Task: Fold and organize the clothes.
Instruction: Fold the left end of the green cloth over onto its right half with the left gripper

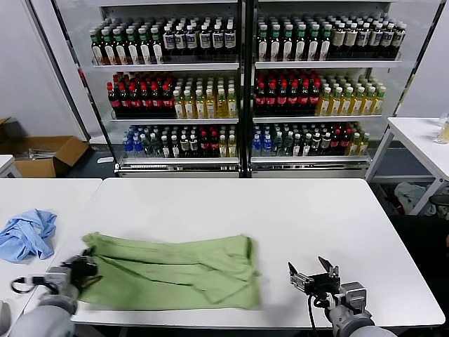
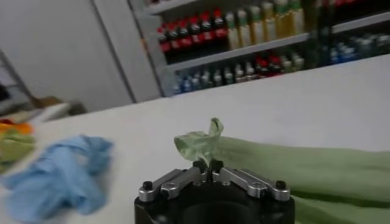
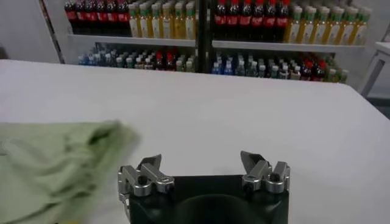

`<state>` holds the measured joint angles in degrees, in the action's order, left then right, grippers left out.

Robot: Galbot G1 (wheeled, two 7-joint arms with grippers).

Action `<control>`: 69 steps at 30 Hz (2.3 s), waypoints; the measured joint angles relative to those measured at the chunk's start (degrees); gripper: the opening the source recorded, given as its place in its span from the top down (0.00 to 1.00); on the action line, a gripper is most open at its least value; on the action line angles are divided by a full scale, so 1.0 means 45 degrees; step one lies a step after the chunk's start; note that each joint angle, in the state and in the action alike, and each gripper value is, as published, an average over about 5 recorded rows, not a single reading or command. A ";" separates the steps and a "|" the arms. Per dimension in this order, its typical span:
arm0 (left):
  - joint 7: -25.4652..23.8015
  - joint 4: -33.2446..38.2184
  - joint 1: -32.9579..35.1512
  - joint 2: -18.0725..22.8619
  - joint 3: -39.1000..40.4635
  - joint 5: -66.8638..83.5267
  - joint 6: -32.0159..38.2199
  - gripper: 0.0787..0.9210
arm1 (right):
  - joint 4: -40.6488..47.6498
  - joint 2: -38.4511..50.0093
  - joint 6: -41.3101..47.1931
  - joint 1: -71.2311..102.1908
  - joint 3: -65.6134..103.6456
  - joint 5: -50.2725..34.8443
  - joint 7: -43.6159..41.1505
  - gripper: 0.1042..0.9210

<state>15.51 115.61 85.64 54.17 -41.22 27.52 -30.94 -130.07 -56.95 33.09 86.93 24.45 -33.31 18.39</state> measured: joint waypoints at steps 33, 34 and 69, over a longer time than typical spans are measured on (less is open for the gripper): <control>0.0871 0.1276 -0.2552 0.3675 0.4632 0.4781 -0.0444 0.98 | -0.0170 0.0003 0.0013 0.0128 0.1098 -0.0018 0.0113 0.12; 0.0913 0.1191 -0.2624 0.3766 0.4763 0.4798 -0.0447 0.98 | -0.0158 -0.0001 0.0013 0.0127 0.1099 -0.0014 0.0118 0.12; 0.0145 0.1524 -0.2725 0.6105 0.5897 0.4835 0.0620 0.31 | 0.0133 -0.0363 0.0015 -0.0707 0.0048 0.0251 0.0131 0.12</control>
<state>16.16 122.47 73.37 81.64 -14.69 49.28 -28.15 -129.47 -58.58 33.16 83.75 24.67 -32.18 18.98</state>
